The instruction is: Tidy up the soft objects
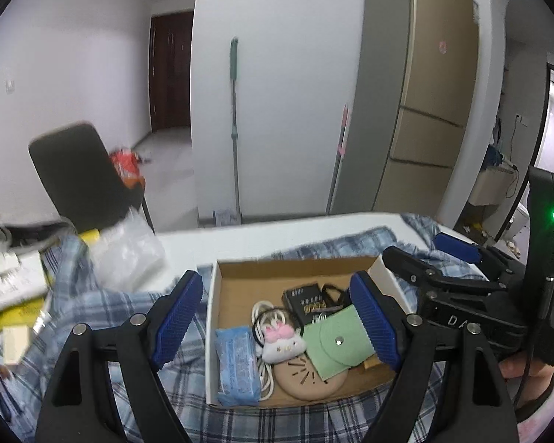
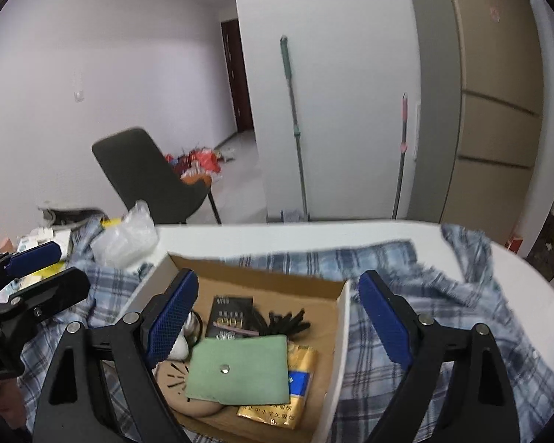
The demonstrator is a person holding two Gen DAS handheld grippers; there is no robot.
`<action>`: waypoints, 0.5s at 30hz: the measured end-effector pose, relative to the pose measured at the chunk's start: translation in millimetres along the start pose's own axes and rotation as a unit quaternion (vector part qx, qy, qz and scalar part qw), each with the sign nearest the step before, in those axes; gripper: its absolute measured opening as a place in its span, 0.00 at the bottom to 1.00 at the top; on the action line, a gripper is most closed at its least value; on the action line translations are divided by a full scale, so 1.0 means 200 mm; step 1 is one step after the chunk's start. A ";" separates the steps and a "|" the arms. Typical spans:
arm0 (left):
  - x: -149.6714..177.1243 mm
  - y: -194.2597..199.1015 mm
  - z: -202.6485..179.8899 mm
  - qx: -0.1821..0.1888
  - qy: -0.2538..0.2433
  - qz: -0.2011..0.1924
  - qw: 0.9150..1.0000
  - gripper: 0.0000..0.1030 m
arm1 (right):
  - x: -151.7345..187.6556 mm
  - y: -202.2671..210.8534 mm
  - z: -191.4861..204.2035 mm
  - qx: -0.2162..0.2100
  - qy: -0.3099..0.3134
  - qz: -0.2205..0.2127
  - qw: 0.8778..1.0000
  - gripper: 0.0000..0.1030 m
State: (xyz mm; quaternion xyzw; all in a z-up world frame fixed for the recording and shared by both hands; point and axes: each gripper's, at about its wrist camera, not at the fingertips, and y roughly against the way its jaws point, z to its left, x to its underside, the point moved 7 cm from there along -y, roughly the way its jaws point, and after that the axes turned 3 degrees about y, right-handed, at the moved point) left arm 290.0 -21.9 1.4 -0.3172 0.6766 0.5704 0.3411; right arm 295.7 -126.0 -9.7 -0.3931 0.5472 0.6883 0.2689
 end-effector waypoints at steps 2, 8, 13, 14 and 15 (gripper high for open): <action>-0.05 0.06 -0.01 0.002 0.001 -0.016 1.000 0.81 | -0.05 0.06 0.00 0.004 -0.001 -0.015 1.000 0.86; -0.19 0.39 -0.05 0.010 -0.016 -0.115 0.993 0.82 | -0.18 0.33 0.02 0.009 0.008 -0.062 0.998 1.00; -0.24 0.67 -0.07 0.007 -0.018 -0.197 0.980 1.00 | -0.26 0.61 0.03 0.031 0.017 -0.124 0.992 1.00; -0.24 0.74 -0.08 0.006 -0.020 -0.213 0.977 1.00 | -0.27 0.67 0.03 0.035 0.020 -0.136 0.990 1.00; -0.24 0.80 -0.09 0.005 -0.024 -0.226 0.974 1.00 | -0.28 0.73 0.04 0.039 0.022 -0.147 0.988 1.00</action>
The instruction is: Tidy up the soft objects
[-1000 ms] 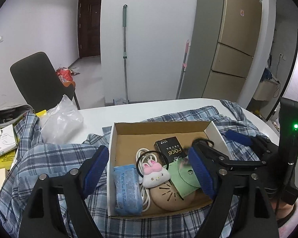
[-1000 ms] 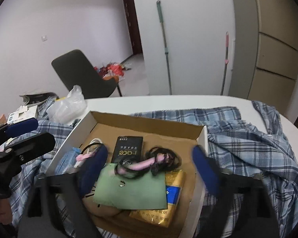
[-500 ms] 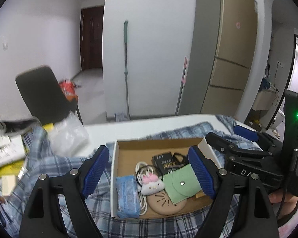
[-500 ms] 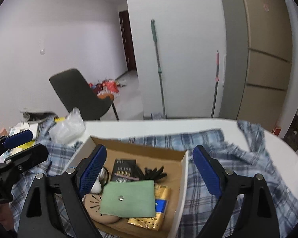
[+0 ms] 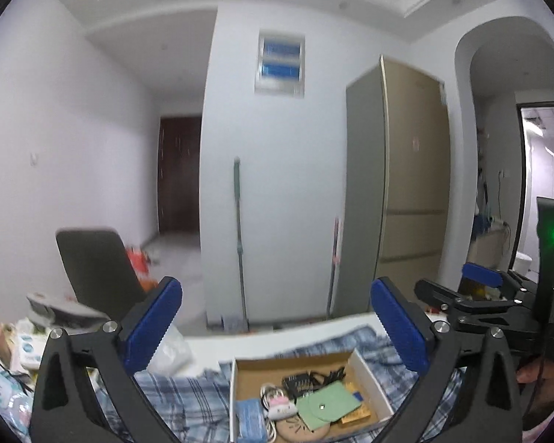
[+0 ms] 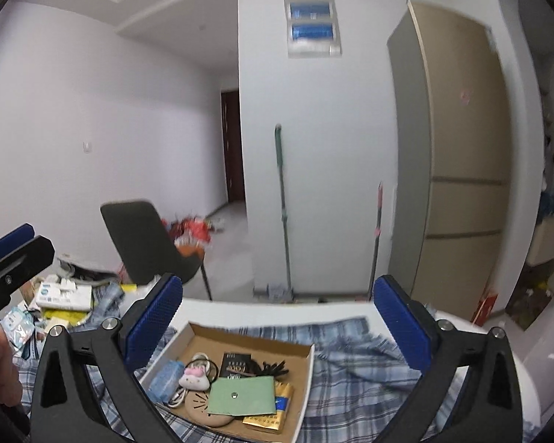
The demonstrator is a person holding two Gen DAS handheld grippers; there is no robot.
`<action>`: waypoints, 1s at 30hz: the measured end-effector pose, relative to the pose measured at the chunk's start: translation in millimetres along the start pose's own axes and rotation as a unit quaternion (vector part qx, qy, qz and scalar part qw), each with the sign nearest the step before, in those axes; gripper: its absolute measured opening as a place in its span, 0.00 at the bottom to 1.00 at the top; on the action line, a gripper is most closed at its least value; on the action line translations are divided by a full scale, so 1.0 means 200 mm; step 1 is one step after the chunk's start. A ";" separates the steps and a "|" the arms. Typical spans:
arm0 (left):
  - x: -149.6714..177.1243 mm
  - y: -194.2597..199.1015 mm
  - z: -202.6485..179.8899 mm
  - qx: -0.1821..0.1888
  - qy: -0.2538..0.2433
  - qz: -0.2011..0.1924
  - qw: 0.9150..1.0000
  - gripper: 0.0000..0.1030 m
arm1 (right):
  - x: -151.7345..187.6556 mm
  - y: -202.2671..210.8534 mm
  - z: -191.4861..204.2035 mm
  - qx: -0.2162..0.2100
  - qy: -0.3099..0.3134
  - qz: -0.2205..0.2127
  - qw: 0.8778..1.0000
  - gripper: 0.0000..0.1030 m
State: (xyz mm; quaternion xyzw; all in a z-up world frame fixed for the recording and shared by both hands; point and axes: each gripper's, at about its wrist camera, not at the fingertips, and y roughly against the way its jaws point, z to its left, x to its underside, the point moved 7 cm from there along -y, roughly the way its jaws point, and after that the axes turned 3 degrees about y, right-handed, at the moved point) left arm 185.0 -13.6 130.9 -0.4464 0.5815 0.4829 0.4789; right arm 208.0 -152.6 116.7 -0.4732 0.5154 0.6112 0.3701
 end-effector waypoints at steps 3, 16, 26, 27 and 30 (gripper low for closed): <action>-0.07 0.15 -0.03 -0.002 -0.020 -0.028 0.999 1.00 | -0.07 0.18 0.00 0.004 0.003 -0.041 0.999 1.00; 0.02 0.71 -0.06 -0.005 -0.021 -0.096 0.995 1.00 | -0.07 0.73 0.08 0.007 0.004 -0.130 0.991 1.00; 0.42 0.75 0.05 -0.014 -0.005 -0.095 0.995 1.00 | 0.35 0.73 0.11 0.006 0.011 -0.133 0.991 1.00; 0.48 0.74 0.07 -0.016 0.000 -0.093 0.995 1.00 | 0.39 0.72 0.11 0.004 0.013 -0.131 0.991 1.00; 0.62 0.69 0.11 -0.025 0.002 -0.085 0.996 1.00 | 0.54 0.69 0.12 0.005 0.018 -0.130 0.991 1.00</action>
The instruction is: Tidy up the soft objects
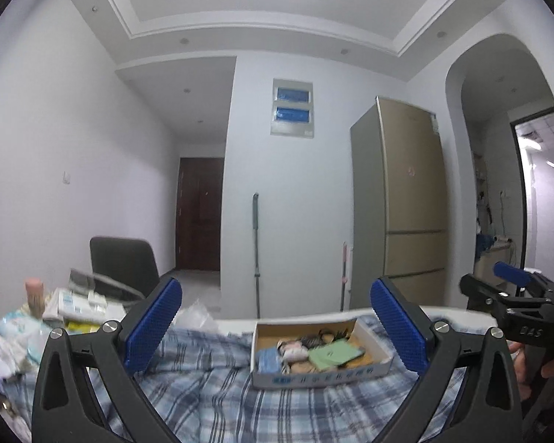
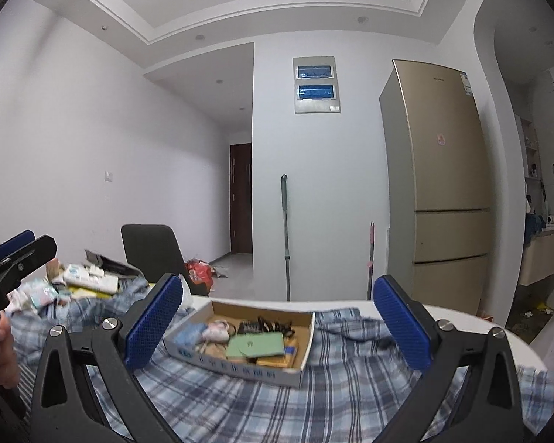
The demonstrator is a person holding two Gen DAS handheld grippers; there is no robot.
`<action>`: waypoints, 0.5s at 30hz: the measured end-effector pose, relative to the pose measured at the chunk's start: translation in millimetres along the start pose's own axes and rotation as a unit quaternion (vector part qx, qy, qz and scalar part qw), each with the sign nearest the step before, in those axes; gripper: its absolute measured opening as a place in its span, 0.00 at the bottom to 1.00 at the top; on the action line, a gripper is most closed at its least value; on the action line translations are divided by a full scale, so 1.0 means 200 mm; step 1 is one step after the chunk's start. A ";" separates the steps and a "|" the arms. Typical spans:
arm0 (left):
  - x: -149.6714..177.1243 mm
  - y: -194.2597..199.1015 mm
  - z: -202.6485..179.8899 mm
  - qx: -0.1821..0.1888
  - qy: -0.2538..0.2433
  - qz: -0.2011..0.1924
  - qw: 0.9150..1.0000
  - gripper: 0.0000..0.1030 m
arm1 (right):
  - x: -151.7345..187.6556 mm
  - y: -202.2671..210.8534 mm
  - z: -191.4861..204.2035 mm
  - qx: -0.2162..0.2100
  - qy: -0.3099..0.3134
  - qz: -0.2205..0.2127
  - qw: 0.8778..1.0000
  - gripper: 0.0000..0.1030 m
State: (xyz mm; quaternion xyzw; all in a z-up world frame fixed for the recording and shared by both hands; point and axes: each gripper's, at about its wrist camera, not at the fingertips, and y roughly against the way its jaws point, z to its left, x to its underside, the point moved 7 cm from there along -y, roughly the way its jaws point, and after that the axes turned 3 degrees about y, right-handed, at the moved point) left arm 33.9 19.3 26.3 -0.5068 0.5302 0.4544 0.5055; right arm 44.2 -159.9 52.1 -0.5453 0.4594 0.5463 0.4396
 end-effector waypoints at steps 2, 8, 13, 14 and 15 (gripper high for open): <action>0.06 -0.03 0.01 -0.004 -0.003 0.003 1.000 1.00 | 0.08 0.00 0.00 0.002 -0.003 0.002 1.000 1.00; 0.15 -0.05 0.02 -0.009 -0.009 0.014 1.000 1.00 | 0.17 -0.05 0.00 0.004 0.000 0.020 1.000 1.00; 0.16 -0.06 0.02 -0.009 -0.009 0.018 1.000 1.00 | 0.19 -0.03 -0.01 0.009 0.000 0.020 1.000 1.00; 0.16 -0.05 0.01 -0.009 -0.011 0.017 1.000 1.00 | 0.19 -0.03 -0.01 0.011 -0.002 0.018 1.000 1.00; 0.16 -0.05 0.01 -0.008 -0.013 0.016 1.000 1.00 | 0.19 -0.02 -0.02 0.012 -0.003 0.016 1.000 1.00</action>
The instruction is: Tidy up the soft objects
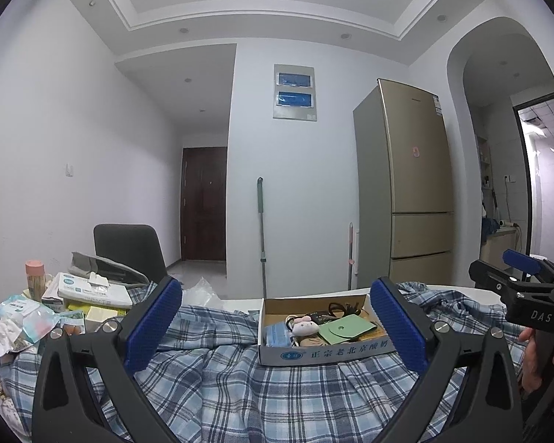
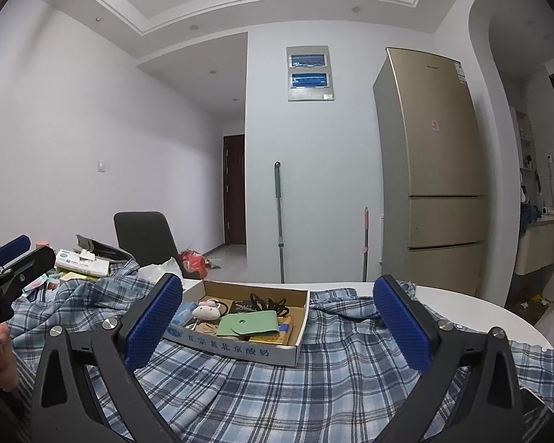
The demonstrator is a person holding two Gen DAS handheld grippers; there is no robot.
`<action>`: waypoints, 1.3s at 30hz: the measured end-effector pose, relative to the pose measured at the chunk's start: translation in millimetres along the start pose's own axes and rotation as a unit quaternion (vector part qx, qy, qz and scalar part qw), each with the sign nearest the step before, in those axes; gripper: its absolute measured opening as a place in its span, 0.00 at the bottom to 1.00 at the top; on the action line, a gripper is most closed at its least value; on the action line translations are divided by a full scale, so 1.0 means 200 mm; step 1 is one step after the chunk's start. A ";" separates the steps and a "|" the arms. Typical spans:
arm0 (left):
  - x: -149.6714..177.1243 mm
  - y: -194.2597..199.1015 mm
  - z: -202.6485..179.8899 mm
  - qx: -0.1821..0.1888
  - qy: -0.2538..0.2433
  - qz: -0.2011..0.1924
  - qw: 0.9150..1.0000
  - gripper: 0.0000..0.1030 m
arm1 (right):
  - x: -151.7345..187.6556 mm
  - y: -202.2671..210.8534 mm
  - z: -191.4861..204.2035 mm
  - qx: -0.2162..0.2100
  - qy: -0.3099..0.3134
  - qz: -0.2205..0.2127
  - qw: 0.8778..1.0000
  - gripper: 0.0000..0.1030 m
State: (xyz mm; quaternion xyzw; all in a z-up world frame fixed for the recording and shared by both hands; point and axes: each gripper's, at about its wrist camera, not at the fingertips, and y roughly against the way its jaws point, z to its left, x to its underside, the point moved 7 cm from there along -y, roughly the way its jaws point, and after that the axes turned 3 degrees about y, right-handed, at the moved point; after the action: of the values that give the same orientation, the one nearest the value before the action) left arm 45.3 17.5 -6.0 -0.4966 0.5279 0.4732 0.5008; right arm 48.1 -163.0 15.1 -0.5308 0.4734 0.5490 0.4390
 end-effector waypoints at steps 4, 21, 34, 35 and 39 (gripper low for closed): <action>0.00 0.01 -0.01 -0.006 -0.007 -0.006 1.000 1.00 | 0.00 0.00 0.00 0.004 0.001 -0.001 1.000 1.00; 0.01 0.01 0.02 -0.017 0.007 -0.003 1.000 1.00 | -0.01 0.02 -0.03 0.008 -0.008 -0.005 1.000 1.00; 0.00 0.01 0.01 -0.011 0.003 -0.008 1.000 1.00 | -0.01 0.01 -0.03 0.009 -0.011 -0.001 1.000 1.00; 0.00 0.01 0.01 -0.010 0.001 -0.006 1.000 1.00 | -0.01 0.01 -0.03 0.009 -0.011 0.000 1.000 1.00; 0.00 0.01 0.00 -0.009 0.000 -0.006 1.000 1.00 | -0.02 0.02 -0.03 0.009 -0.013 -0.007 1.000 1.00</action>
State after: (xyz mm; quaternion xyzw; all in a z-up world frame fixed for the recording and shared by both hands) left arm 43.5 18.1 -6.6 -0.5041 0.5206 0.4747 0.4995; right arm 44.7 -170.3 19.6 -0.5231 0.4690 0.5483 0.4536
